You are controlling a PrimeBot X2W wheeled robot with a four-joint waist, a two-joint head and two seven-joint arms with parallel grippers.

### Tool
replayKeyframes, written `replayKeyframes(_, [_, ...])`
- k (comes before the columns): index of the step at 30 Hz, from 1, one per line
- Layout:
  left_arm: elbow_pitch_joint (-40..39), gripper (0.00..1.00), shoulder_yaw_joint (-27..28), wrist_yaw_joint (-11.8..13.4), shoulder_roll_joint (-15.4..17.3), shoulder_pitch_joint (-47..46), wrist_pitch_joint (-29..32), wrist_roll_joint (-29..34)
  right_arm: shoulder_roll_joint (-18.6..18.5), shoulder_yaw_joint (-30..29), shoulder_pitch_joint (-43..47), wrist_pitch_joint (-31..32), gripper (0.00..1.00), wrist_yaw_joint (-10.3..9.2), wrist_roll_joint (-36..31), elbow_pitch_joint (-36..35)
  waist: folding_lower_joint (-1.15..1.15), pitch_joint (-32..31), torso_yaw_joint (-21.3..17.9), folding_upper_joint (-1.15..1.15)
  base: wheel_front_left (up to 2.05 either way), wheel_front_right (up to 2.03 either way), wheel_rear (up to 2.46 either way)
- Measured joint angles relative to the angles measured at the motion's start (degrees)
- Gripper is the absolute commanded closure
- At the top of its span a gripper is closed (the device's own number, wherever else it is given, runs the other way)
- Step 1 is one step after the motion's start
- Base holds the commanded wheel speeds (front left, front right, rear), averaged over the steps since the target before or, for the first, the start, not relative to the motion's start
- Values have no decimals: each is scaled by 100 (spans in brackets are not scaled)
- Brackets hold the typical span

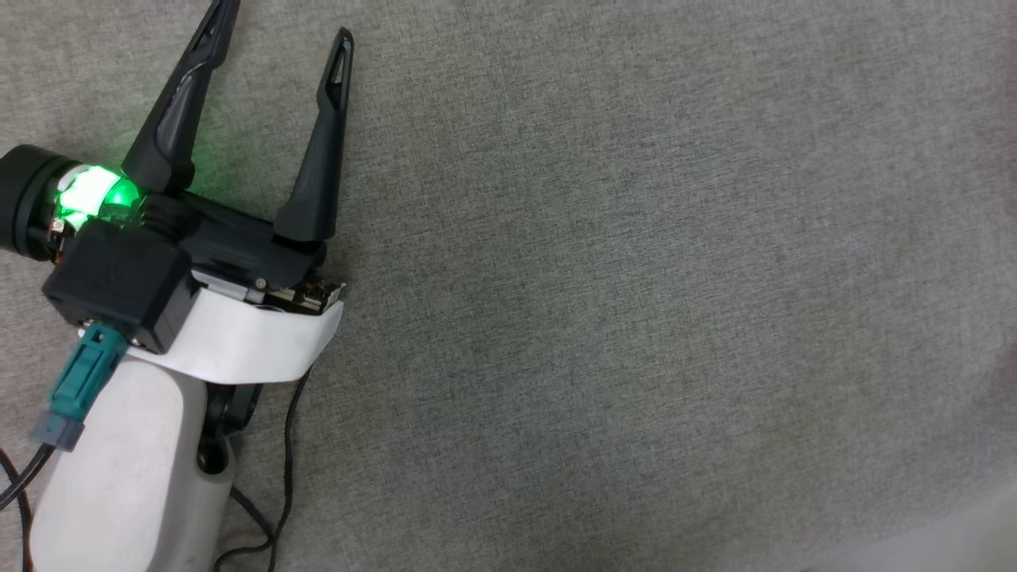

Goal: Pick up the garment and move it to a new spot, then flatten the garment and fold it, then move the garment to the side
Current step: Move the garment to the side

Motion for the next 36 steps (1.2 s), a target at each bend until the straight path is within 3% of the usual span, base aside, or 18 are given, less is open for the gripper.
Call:
replayKeyframes(7, [358, 0, 19, 85, -107, 235, -241, -142, 98, -430, 162, -627, 0, 0, -544, 67, 0, -401, 31, 0, 0, 0, 0])
replayKeyframes(12, [687, 0, 30, 166, -256, 636, -427, -326, 29, -374, 572, -1000, 0, 0, -445, 162, 0, -936, 65, 0, 0, 0, 0])
replayKeyframes(18, [1043, 0, 141, 364, -455, 1289, -568, -582, 44, 44, 1305, -1415, 0, 0, -69, 279, -1, -1727, 120, 0, 0, 0, 0])
replayKeyframes(24, [1306, 0, 240, 513, -600, 1807, -628, -767, 370, 668, 1955, -1629, 0, 0, 324, 84, -1, -2475, 250, 0, 0, 0, 0])
replayKeyframes(36, [1781, 0, 360, 614, -764, 2306, -705, -957, 1167, 1844, 3046, -1652, 0, -1, 806, -1384, -2, -3348, 1048, 0, 0, 0, 0])
